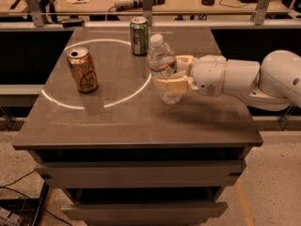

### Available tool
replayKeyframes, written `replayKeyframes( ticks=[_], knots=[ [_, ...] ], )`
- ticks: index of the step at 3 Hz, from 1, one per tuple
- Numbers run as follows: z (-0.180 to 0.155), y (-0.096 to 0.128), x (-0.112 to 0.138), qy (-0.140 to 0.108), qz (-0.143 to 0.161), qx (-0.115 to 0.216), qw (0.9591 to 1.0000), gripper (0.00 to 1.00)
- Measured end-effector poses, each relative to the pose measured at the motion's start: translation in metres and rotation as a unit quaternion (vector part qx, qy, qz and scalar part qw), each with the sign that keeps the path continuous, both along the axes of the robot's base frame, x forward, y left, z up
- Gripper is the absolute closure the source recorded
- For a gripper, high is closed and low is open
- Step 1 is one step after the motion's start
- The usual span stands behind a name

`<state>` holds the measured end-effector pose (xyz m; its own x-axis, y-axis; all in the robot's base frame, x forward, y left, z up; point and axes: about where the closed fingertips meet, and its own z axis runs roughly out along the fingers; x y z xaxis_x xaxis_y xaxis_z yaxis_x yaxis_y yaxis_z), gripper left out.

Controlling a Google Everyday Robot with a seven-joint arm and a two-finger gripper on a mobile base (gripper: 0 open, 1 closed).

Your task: Place water bottle upright

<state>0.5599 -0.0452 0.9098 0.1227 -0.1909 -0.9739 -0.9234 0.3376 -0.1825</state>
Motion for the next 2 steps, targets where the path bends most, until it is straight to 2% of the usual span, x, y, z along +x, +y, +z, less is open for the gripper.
replayKeyframes(
  ticks=[1, 2],
  knots=[
    [-0.0062, 0.0009, 0.0087, 0.017, -0.043, 0.044, 0.9979, 1.0],
    [-0.0098, 0.0025, 0.0162, 0.036, -0.067, 0.081, 0.9938, 1.0]
  ],
)
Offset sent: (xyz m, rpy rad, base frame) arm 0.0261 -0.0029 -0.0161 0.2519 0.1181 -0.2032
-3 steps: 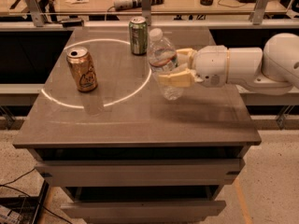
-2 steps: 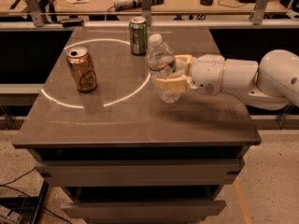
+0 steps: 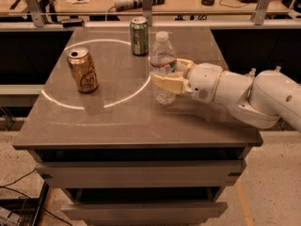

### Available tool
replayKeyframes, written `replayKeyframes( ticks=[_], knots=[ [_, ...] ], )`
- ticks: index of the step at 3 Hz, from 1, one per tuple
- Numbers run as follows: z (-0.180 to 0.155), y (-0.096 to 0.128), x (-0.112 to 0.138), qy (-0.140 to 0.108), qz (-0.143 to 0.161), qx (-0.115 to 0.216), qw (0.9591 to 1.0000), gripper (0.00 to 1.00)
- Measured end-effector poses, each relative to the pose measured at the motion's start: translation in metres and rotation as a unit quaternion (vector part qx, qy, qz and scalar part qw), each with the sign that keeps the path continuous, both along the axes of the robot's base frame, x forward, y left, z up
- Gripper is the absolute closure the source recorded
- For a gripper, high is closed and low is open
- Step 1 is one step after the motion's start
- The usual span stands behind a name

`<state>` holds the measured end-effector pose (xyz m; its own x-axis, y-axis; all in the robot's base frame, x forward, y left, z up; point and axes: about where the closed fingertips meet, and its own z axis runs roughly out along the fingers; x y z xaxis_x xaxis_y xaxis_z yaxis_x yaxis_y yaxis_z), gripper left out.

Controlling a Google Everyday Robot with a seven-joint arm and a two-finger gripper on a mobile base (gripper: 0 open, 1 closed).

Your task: Place water bottle upright

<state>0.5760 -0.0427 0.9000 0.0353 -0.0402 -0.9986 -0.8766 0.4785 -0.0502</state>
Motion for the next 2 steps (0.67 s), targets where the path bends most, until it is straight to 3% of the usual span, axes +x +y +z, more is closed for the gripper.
replayKeyframes(
  ticks=[1, 2],
  knots=[
    [-0.0072, 0.0011, 0.003, 0.011, -0.009, 0.011, 0.9998, 1.0],
    [-0.0043, 0.0012, 0.003, 0.011, -0.009, 0.011, 0.9998, 0.85]
  ],
)
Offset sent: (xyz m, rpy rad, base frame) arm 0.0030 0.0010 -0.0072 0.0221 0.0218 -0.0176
